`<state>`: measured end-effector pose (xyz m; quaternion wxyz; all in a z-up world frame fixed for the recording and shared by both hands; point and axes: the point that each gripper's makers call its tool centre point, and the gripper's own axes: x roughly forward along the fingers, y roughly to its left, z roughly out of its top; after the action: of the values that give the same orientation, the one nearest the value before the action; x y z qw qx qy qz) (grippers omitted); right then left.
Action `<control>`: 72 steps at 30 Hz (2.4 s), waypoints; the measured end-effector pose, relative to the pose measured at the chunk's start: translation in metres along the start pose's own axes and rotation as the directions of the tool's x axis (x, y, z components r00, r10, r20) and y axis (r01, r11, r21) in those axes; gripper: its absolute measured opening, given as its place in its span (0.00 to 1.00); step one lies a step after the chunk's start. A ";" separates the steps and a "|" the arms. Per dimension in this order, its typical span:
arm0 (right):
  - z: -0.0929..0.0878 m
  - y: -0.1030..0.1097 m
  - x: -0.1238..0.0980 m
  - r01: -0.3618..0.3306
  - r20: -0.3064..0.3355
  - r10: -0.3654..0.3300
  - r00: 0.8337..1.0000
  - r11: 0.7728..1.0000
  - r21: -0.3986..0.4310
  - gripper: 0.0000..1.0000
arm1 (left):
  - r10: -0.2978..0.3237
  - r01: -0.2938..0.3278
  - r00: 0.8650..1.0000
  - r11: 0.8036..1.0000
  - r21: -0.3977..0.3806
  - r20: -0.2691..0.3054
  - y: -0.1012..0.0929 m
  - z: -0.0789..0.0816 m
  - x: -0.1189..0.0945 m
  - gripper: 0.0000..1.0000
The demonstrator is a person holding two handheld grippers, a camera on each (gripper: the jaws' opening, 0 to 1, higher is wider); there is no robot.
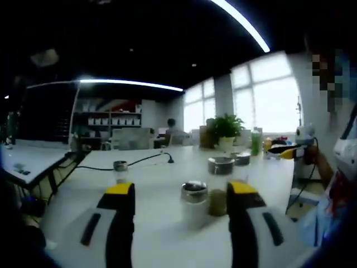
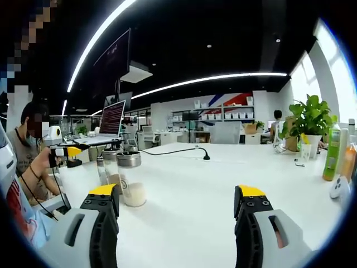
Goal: Rotate the seasoning bottle until the label or dispensing opening points toward the visible target arrow and the bottle remains upright within the marked orientation range
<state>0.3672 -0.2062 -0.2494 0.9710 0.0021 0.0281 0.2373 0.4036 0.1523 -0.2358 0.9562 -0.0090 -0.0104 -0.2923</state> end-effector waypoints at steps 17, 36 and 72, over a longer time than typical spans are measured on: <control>-0.003 0.001 0.002 -0.001 -0.001 0.001 1.000 1.000 0.005 0.87 | 0.104 -0.102 0.994 0.993 -0.052 0.037 0.036 0.014 0.028 0.70; 0.001 -0.008 -0.001 0.025 0.001 -0.025 1.000 0.999 -0.027 0.86 | 0.221 -0.220 0.975 0.975 0.041 -0.025 0.082 -0.004 0.086 0.70; 0.010 -0.011 0.000 0.030 0.025 -0.029 0.999 0.998 -0.049 0.86 | 0.266 -0.264 0.964 0.962 0.068 -0.016 0.139 -0.019 0.162 0.67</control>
<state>0.3729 -0.2159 -0.2393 0.9744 -0.0192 0.0106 0.2237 0.6161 0.1766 -0.2523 0.9866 0.0243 -0.0069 -0.1613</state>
